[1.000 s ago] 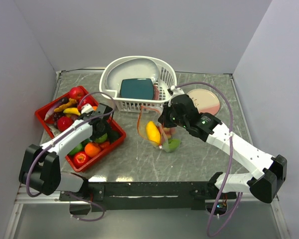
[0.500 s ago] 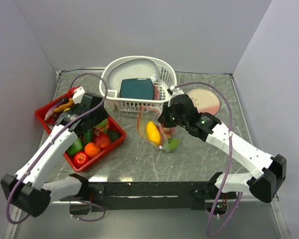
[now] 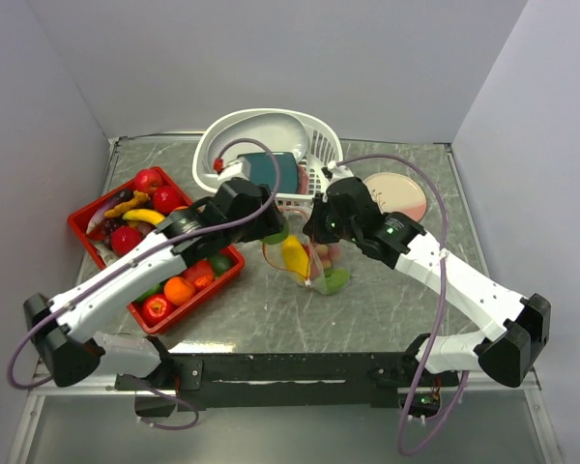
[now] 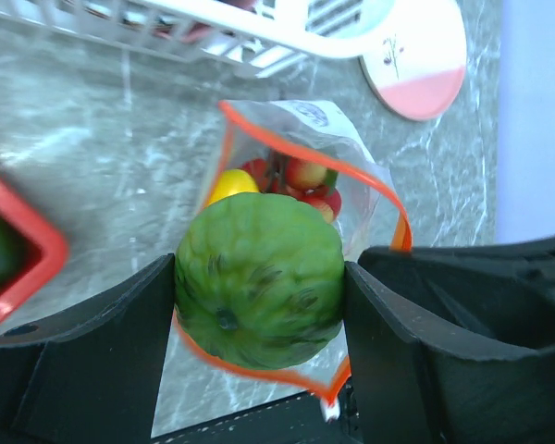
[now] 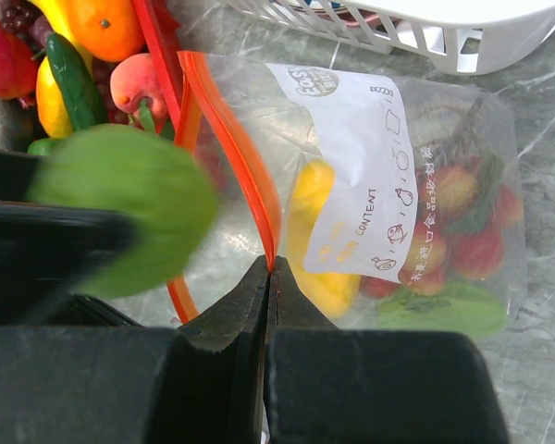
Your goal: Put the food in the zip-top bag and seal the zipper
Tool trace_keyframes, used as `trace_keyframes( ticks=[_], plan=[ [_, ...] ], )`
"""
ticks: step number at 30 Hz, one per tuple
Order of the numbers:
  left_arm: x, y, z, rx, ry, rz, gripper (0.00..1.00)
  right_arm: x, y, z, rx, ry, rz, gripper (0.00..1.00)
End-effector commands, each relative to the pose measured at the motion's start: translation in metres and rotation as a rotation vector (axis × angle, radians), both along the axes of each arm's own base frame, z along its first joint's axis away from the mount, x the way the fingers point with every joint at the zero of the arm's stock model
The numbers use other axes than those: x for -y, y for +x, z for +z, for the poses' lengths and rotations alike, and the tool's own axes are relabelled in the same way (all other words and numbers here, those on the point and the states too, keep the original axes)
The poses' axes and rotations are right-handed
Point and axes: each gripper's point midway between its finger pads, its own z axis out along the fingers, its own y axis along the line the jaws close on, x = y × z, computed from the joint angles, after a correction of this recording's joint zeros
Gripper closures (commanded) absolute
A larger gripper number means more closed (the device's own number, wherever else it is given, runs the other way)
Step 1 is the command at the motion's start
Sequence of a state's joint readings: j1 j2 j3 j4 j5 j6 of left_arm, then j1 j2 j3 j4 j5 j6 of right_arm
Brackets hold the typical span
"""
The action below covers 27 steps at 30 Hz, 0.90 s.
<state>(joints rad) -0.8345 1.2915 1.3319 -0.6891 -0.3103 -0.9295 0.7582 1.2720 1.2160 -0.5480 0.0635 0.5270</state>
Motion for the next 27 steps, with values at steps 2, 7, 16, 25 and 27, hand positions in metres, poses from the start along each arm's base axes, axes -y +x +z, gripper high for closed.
trace_keyframes(
  ticks=[2, 7, 16, 25, 27],
  plan=[
    [0.044, 0.018, 0.008, 0.035, -0.101, -0.061, 0.75, 0.001, 0.012, 0.026, 0.04, 0.029, -0.052, 1.0],
    [0.067, 0.029, -0.01, 0.012, -0.109, -0.092, 0.36, 0.005, 0.013, 0.027, 0.045, 0.009, -0.068, 1.0],
    [0.064, 0.026, 0.001, 0.028, -0.109, -0.102, 0.02, 0.01, 0.012, 0.026, 0.052, -0.018, -0.066, 1.0],
    [-0.011, 0.003, 0.028, 0.064, -0.061, 0.076, 0.07, 0.012, 0.01, 0.019, 0.056, -0.008, -0.071, 1.0],
    [-0.046, -0.004, 0.015, 0.027, 0.005, 0.174, 0.08, 0.012, 0.009, 0.023, 0.068, 0.005, -0.068, 1.0]
  ],
)
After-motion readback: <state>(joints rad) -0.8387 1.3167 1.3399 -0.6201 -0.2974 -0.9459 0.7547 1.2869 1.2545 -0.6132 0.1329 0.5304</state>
